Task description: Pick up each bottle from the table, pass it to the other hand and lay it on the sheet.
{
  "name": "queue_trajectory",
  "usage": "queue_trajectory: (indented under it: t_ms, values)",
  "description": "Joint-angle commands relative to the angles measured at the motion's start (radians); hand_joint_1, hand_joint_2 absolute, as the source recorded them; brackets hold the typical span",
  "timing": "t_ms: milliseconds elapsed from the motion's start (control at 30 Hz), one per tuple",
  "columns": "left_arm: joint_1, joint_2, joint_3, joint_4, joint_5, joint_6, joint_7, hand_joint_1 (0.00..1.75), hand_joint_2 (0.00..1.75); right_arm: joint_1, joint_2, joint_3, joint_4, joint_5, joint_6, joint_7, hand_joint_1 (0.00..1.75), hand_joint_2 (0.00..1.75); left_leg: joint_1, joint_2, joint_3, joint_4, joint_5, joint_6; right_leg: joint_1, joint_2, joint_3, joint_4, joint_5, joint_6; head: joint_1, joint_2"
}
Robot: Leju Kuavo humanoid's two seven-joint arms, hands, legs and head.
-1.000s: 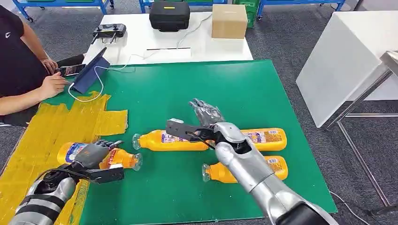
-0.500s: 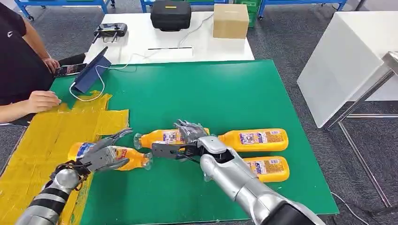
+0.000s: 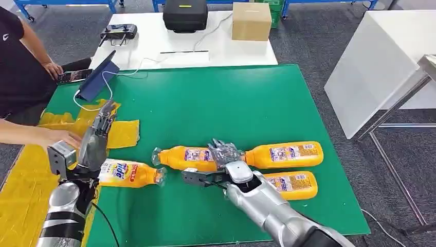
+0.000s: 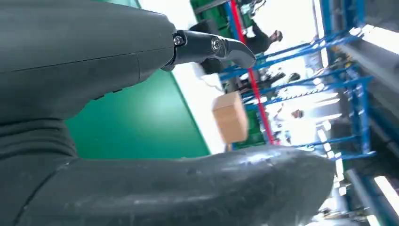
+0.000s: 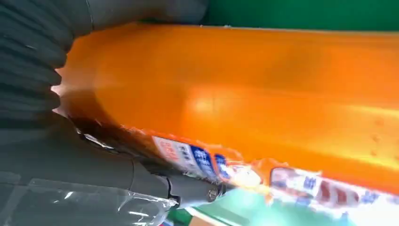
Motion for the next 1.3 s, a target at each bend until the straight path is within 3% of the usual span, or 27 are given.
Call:
queue_trajectory:
  t_ms: [33,333,467,500,533,600,633,767,900,1033,1167,1300]
  values:
    - [0.006,-0.058,0.054,-0.060,0.006,-0.007,0.010,0.00,0.00,0.000,-0.038,0.026,0.096,0.006,0.002,0.006,1.75,1.75,0.000,-0.002,0.001,-0.001,0.001,0.000,0.000,-0.003,0.002,-0.002,0.000,0.000,0.000,0.000]
    - [0.016,-0.063,0.065,-0.061,0.028,0.015,0.051,0.00,0.00,0.031,-0.026,-0.068,0.039,0.044,-0.008,0.013,1.75,1.75,0.000,-0.002,0.003,-0.001,0.000,0.000,0.001,-0.002,0.004,-0.001,0.000,0.000,0.000,0.000]
    - [0.082,-0.092,0.109,-0.082,0.172,0.003,0.156,0.00,0.00,0.100,-0.024,-0.173,-0.064,0.046,-0.183,-0.011,1.75,1.75,0.000,-0.002,0.004,-0.002,0.000,0.000,0.001,-0.003,0.005,-0.002,0.000,0.000,0.000,0.000]
    - [0.121,-0.111,0.140,-0.101,0.308,-0.024,0.203,0.00,0.00,0.153,-0.031,-0.207,-0.178,0.050,-0.304,-0.057,1.75,1.75,0.000,-0.002,0.004,-0.002,0.000,0.000,0.000,-0.002,0.005,-0.002,0.000,0.001,0.000,0.000]
    - [0.153,-0.116,0.149,-0.122,0.386,-0.035,0.234,0.00,0.00,0.192,-0.034,-0.229,-0.270,0.045,-0.347,-0.079,1.75,1.75,0.000,-0.001,0.004,-0.002,0.000,0.000,0.000,-0.001,0.004,-0.002,0.000,0.000,0.000,0.000]
    - [0.204,-0.120,0.152,-0.152,0.503,-0.059,0.275,0.00,0.00,0.253,-0.034,-0.254,-0.448,0.000,-0.354,-0.094,1.75,1.75,0.000,0.001,0.003,-0.002,-0.001,0.000,0.000,0.001,0.004,-0.002,-0.001,0.001,0.000,0.000]
    - [0.233,-0.119,0.146,-0.173,0.538,-0.057,0.292,0.00,1.75,0.277,-0.035,-0.250,-0.546,-0.039,-0.354,-0.111,1.75,1.75,0.000,0.002,0.002,-0.001,-0.002,0.000,0.000,0.002,0.003,-0.001,-0.001,0.001,0.001,0.000]
    - [0.297,-0.144,0.089,-0.259,0.535,-0.031,0.299,0.00,1.75,0.329,-0.047,-0.199,-0.786,-0.133,-0.386,-0.149,1.75,1.75,0.001,0.003,-0.002,0.002,-0.005,-0.001,0.001,0.003,-0.002,0.002,-0.004,0.000,0.000,0.000]
    - [0.311,-0.152,0.037,-0.293,0.533,-0.010,0.302,0.00,1.75,0.338,-0.063,-0.152,-0.844,-0.162,-0.401,-0.175,1.75,1.75,0.000,-0.001,-0.009,0.001,-0.001,0.000,0.000,0.001,-0.009,0.001,-0.001,0.001,0.000,0.000]
    - [0.320,-0.162,-0.025,-0.326,0.518,0.020,0.308,0.00,1.75,0.323,-0.070,-0.085,-0.863,-0.165,-0.401,-0.178,1.75,1.75,0.000,-0.001,-0.010,0.001,-0.001,0.000,0.000,0.000,-0.009,0.000,-0.001,0.001,0.000,0.000]
    - [0.314,-0.150,-0.109,-0.344,0.540,-0.011,0.310,0.00,1.75,0.254,-0.049,-0.060,-0.812,-0.271,-0.275,-0.140,1.75,1.75,0.000,0.001,-0.010,0.001,-0.001,0.000,0.000,0.002,-0.009,0.001,-0.001,0.001,0.000,0.000]
    - [0.326,-0.148,-0.121,-0.353,0.543,-0.013,0.306,0.00,1.75,0.253,-0.056,-0.054,-0.783,-0.284,-0.289,-0.157,1.75,1.75,0.000,0.001,-0.007,0.000,-0.002,0.000,0.000,0.002,-0.007,-0.001,-0.001,0.001,0.000,0.000]
